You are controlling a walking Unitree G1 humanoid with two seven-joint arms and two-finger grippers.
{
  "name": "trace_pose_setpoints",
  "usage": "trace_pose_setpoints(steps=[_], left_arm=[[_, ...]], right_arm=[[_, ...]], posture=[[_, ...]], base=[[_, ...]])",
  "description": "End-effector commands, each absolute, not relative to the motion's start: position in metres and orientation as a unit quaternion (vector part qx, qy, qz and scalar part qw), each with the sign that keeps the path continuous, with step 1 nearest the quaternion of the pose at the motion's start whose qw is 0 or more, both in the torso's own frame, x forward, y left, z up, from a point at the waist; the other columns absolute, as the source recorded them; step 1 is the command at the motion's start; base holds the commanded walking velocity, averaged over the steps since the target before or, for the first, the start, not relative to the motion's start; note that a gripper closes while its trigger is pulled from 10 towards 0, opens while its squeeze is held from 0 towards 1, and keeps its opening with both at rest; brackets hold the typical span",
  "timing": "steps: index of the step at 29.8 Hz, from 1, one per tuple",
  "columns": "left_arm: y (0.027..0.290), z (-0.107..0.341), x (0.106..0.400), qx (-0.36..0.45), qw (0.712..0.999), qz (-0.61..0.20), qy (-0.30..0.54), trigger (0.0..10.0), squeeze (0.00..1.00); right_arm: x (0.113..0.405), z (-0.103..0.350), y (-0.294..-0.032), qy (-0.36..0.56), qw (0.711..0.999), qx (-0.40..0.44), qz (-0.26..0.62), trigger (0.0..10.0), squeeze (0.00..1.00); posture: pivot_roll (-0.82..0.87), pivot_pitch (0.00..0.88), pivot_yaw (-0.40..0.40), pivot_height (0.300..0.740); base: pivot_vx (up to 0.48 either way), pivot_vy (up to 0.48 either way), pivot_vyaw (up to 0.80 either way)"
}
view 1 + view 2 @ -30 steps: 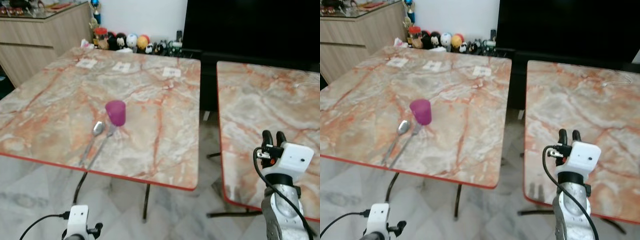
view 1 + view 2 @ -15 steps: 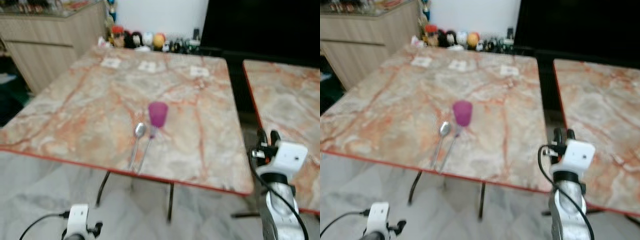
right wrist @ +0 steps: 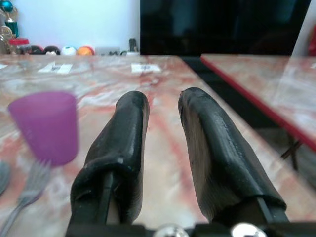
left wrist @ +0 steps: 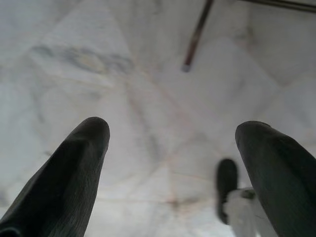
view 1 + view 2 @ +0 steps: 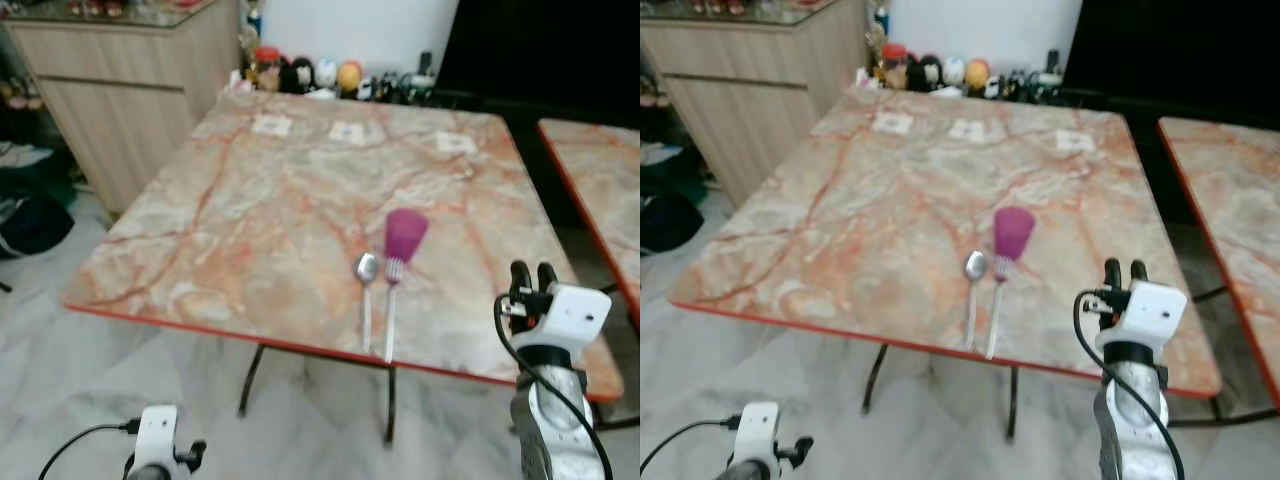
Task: Setting the table
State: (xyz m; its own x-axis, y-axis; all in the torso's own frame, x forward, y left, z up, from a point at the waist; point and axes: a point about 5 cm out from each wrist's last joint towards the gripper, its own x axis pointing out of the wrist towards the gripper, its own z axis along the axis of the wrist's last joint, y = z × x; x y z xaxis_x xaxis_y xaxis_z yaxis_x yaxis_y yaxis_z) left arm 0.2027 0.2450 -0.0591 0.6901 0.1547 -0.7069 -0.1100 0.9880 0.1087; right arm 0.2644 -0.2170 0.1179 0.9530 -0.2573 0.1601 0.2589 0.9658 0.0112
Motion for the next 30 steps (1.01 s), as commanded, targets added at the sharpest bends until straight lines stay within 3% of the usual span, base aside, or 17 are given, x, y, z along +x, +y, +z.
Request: trace_pose_setpoints(steps=[1, 30], left_arm=[[0.244, -0.06, 0.203, 0.03, 0.918, 0.07, 0.389, 10.0, 0.0], [0.244, -0.059, 0.203, 0.034, 0.919, 0.067, 0.388, 10.0, 0.0]], right_arm=[[0.261, 0.117, -0.222, -0.079, 0.987, -0.008, -0.141, 10.0, 0.0], [0.261, 0.103, -0.219, -0.048, 0.99, -0.01, -0.13, 10.0, 0.0]], posture=[[0.09, 0.032, -0.022, 0.74], [0.09, 0.032, -0.023, 0.74]], base=[[0.0, 0.48, 0.0], [0.0, 0.021, 0.0]])
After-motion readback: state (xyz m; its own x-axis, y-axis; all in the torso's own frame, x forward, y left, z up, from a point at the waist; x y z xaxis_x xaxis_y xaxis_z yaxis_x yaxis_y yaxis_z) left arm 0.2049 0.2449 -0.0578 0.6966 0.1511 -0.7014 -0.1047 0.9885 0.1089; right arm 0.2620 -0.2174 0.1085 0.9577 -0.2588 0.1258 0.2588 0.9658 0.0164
